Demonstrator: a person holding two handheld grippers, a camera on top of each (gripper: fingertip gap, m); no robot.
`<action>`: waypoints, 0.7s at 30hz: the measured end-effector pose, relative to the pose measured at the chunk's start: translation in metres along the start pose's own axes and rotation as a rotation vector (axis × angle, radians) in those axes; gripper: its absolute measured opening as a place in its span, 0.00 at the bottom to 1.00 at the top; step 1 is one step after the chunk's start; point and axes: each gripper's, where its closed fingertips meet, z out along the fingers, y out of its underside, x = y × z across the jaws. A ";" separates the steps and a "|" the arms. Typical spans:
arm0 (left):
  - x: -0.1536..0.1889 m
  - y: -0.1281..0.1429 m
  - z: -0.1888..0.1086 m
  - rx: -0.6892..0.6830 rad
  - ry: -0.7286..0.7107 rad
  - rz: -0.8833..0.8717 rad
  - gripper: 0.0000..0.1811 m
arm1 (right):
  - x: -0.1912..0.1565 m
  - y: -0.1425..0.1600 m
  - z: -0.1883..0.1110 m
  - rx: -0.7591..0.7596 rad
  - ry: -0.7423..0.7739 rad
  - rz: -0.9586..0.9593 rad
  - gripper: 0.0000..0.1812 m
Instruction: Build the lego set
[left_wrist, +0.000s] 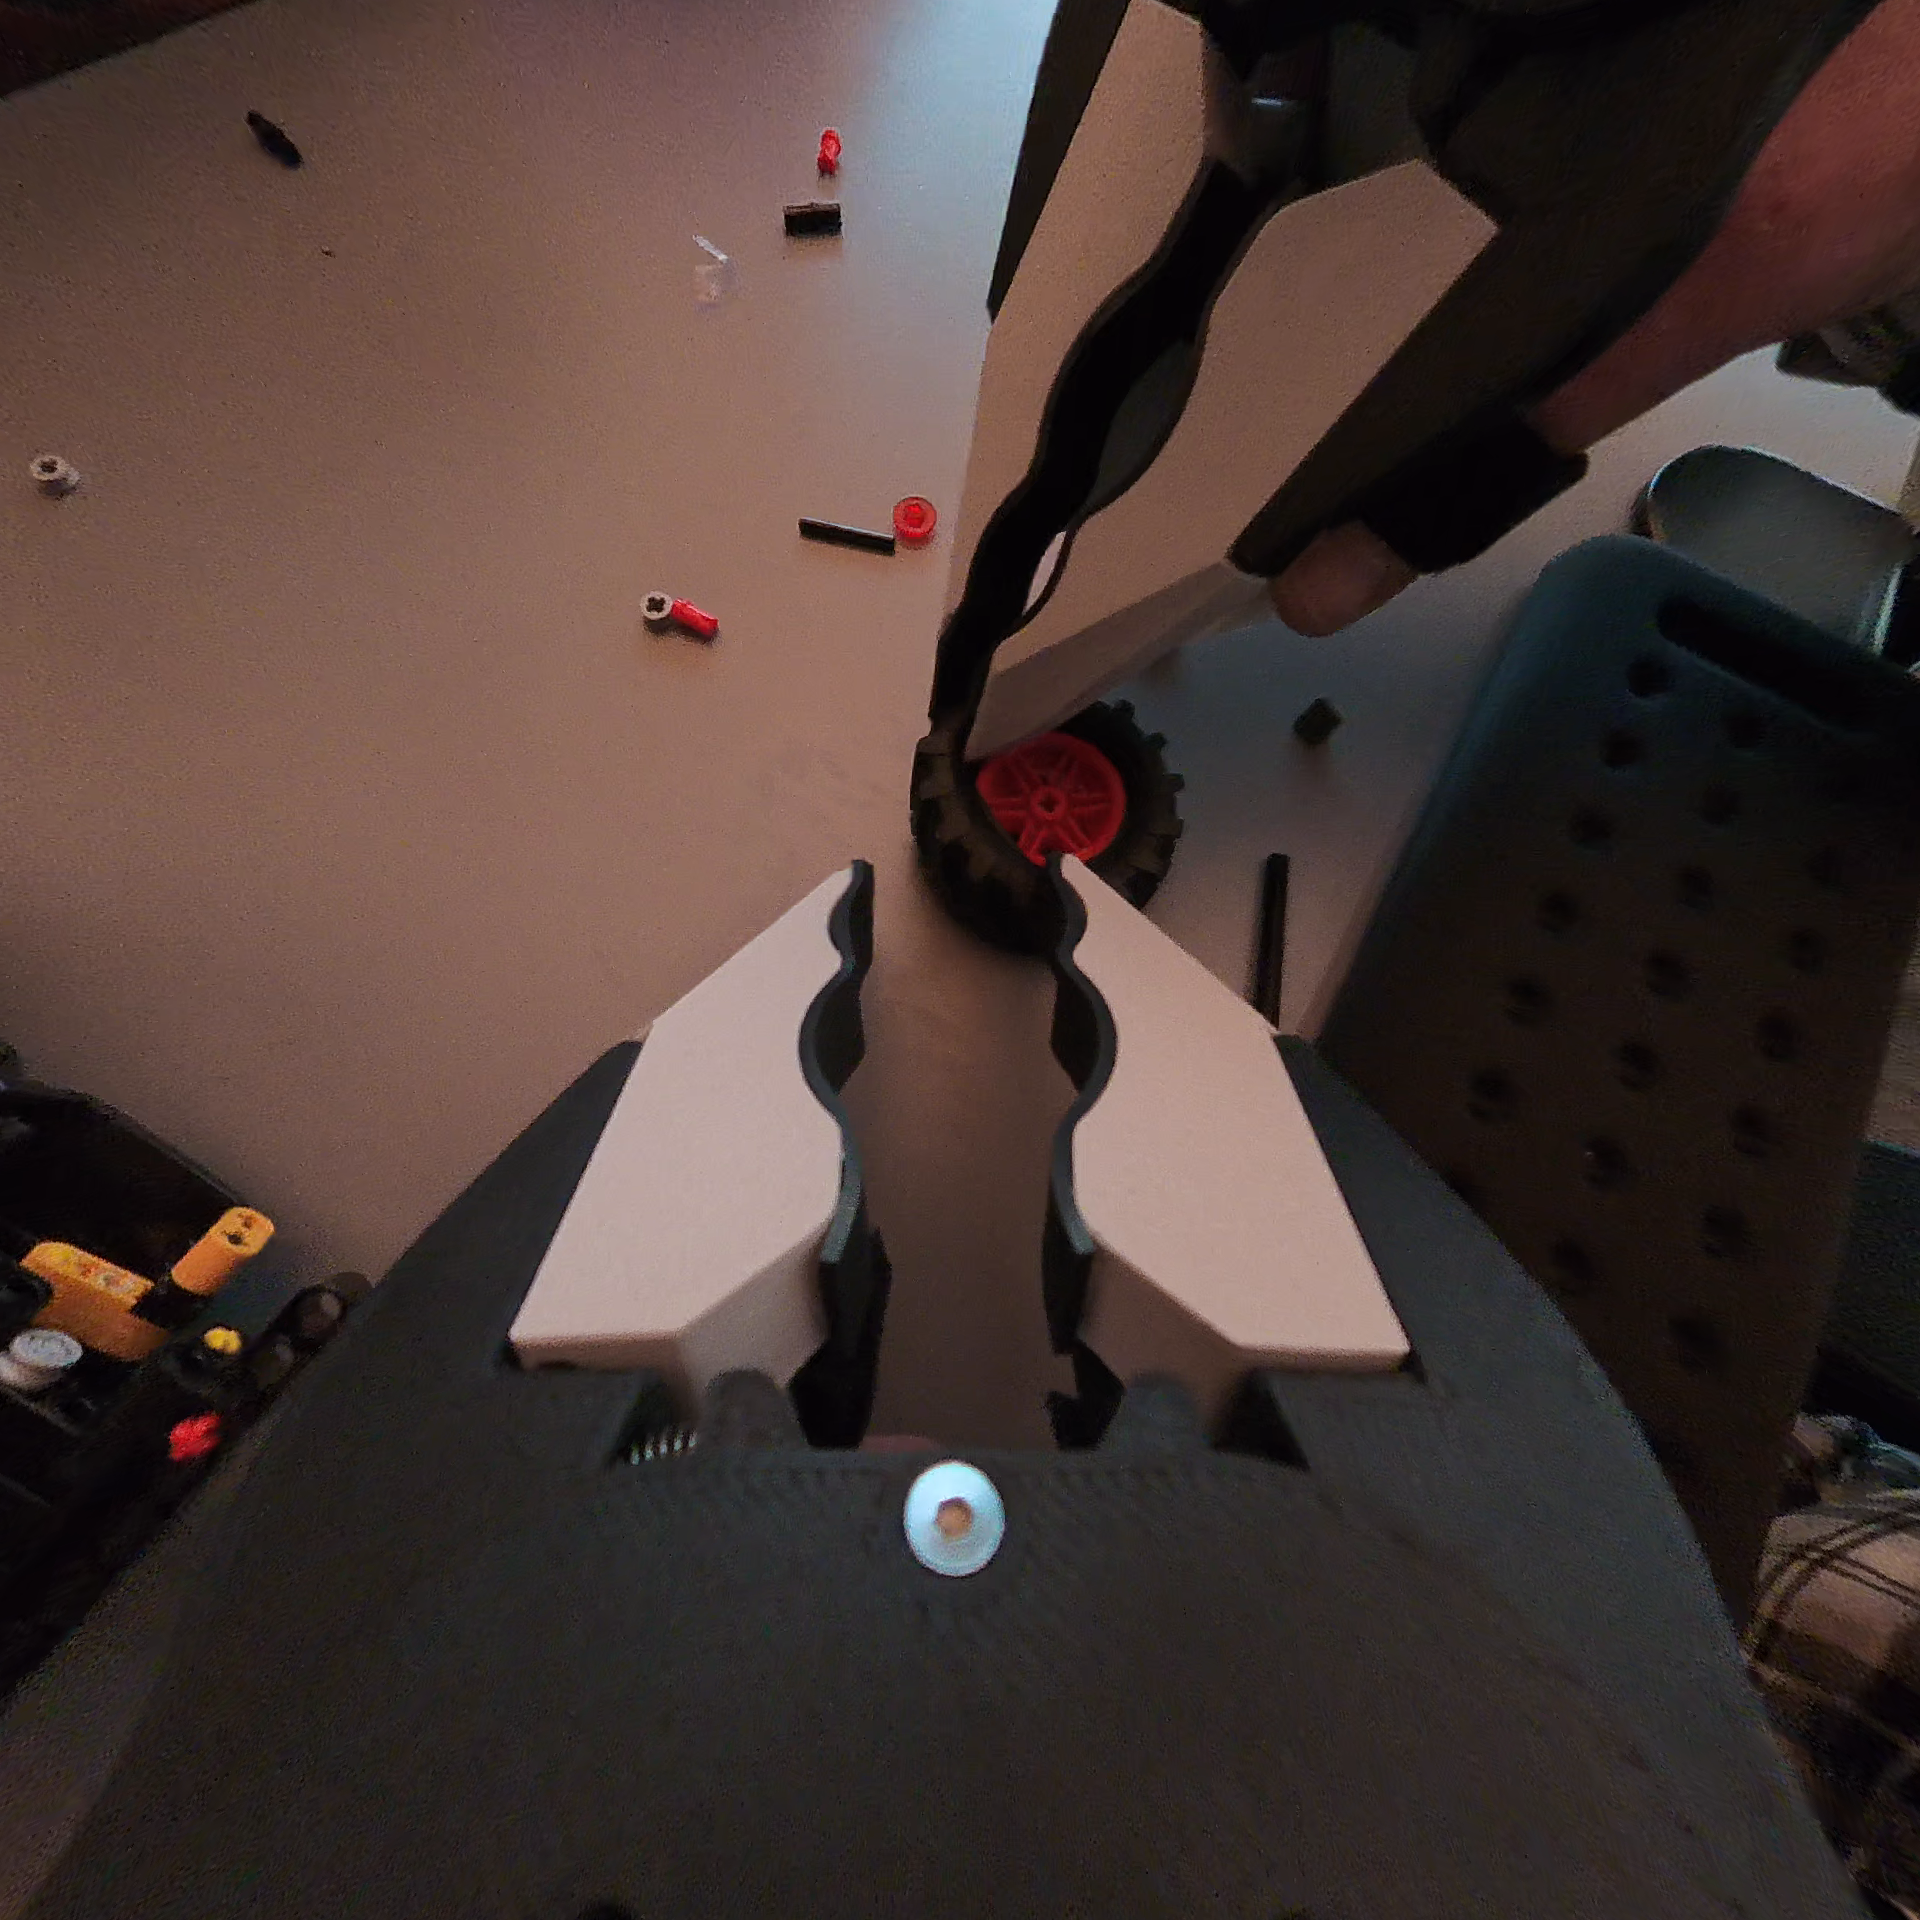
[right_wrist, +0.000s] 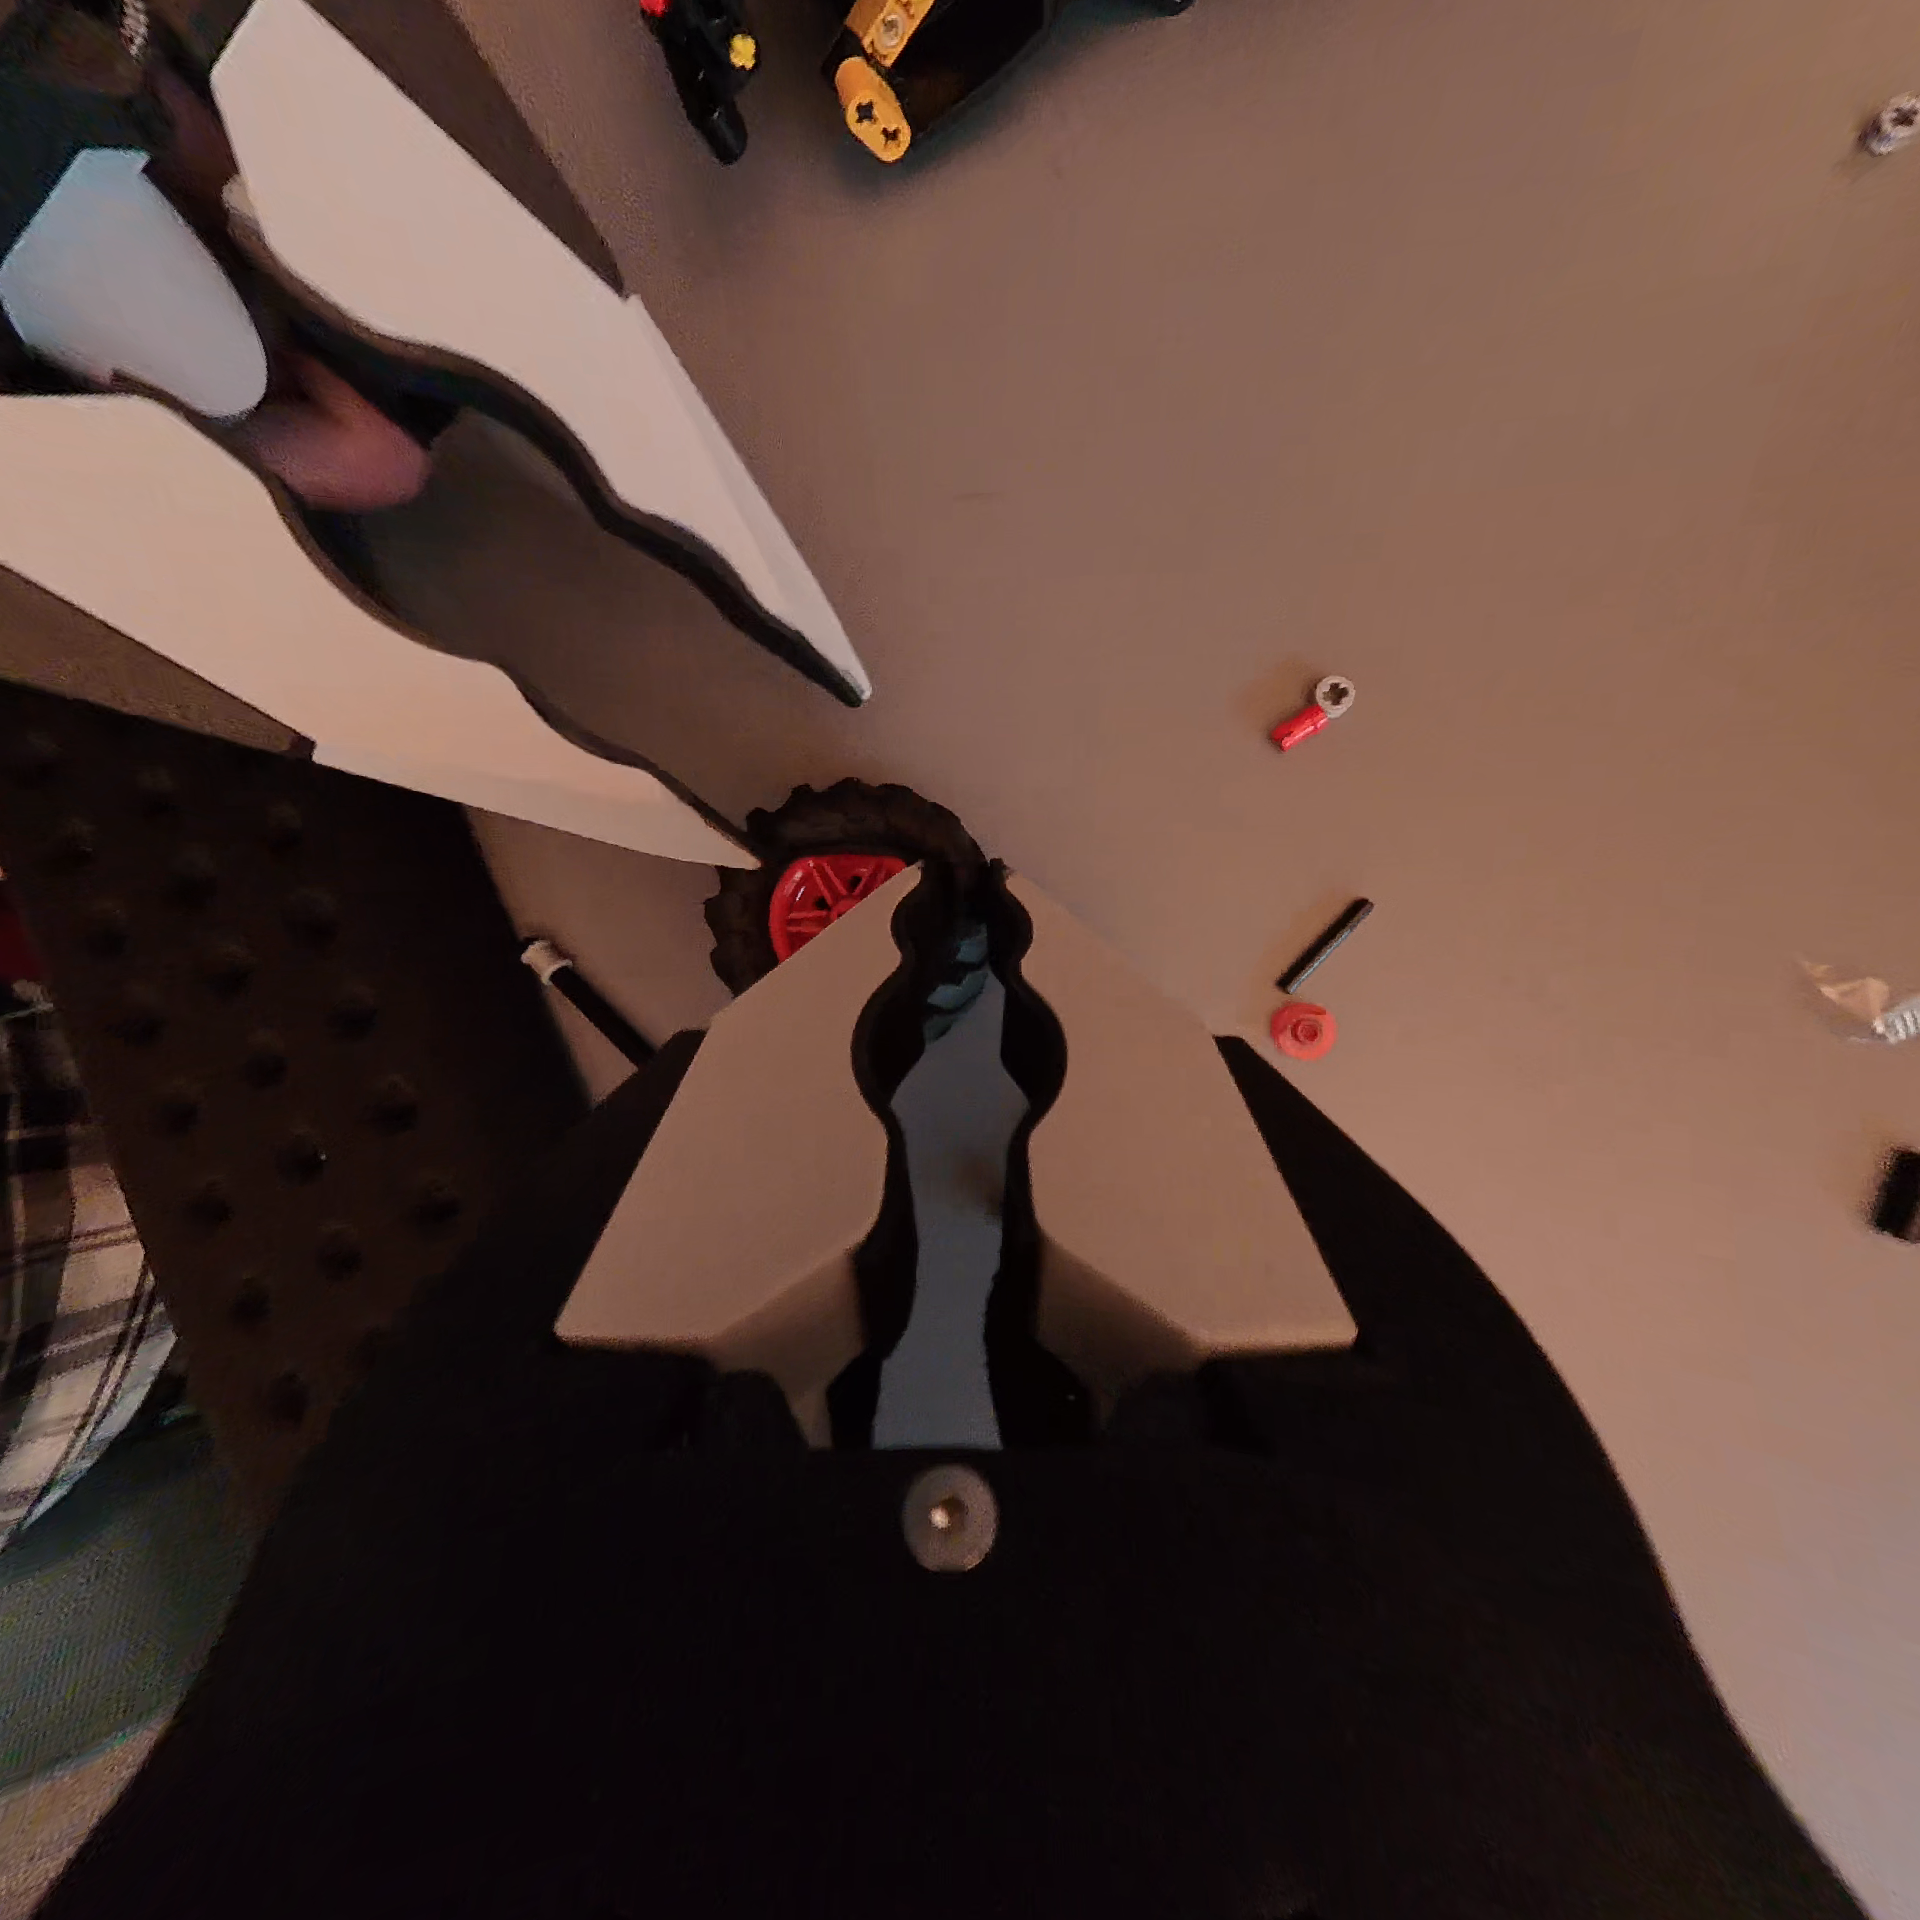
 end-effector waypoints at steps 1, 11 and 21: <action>0.002 -0.001 0.000 -0.003 -0.001 0.007 0.16 | 0.000 0.000 -0.001 0.012 0.012 0.018 0.04; 0.003 -0.002 0.013 -0.044 0.085 0.113 0.10 | -0.001 0.002 -0.007 0.006 0.064 0.003 0.04; 0.003 -0.009 0.020 -0.119 0.250 0.314 0.08 | -0.004 0.006 -0.003 -0.040 -0.013 -0.050 0.07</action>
